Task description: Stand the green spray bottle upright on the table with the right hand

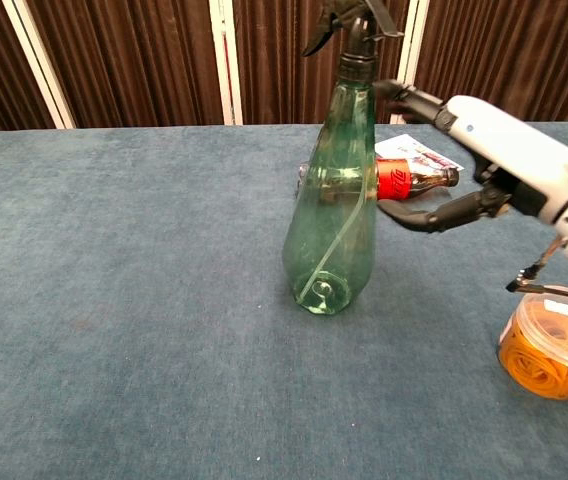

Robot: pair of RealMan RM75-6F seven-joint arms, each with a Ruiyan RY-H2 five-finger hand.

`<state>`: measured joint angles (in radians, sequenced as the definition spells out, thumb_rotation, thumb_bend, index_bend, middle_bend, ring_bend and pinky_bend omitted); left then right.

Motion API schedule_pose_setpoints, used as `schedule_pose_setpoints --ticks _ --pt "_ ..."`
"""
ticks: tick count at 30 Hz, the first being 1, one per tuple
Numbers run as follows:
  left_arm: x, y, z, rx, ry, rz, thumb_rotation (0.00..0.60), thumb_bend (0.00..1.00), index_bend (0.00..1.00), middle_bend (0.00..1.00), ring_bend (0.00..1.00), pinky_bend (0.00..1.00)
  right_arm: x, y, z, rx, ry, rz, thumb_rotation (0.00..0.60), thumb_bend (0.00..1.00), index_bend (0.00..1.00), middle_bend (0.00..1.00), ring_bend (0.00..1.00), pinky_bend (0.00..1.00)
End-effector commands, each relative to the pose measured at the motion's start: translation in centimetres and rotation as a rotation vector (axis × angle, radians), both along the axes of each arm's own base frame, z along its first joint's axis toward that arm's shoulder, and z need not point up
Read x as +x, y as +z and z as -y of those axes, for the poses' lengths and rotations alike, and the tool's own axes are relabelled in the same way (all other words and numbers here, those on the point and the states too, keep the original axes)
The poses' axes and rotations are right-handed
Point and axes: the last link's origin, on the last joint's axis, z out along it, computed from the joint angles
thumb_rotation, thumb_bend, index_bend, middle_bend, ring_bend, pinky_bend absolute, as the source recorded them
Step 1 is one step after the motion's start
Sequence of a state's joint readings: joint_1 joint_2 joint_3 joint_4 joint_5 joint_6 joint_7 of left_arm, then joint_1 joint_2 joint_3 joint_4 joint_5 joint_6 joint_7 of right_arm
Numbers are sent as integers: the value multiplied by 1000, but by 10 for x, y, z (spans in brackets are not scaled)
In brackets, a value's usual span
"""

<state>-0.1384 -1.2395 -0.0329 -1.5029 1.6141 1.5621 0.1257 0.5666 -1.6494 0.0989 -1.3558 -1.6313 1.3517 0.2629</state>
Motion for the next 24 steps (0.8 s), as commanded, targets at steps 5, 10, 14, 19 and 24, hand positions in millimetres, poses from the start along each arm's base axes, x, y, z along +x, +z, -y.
schedule_pose_setpoints --ticks 5,10,14,19,24 --pt "0 1 2 3 -1 0 600 25 0 0 0 68 -28 44 -3 -109 -14 -157 600 379 0 0 0 0" --pt "0 2 2 9 1 -2 600 25 0 0 0 68 -59 83 -10 -159 -114 -275 600 378 0 0 0 0" --pt "0 0 1 6 2 -7 600 25 0 0 0 68 -84 109 -17 -181 -221 -315 600 379 0 0 0 0" --pt "2 -3 -1 -3 3 -11 600 25 0 0 0 68 -113 127 -33 -150 -333 -364 600 378 0 0 0 0" --pt "3 -5 -2 -7 -1 -19 600 25 0 0 0 69 -139 149 -67 -214 -479 -499 600 377 0 0 0 0"
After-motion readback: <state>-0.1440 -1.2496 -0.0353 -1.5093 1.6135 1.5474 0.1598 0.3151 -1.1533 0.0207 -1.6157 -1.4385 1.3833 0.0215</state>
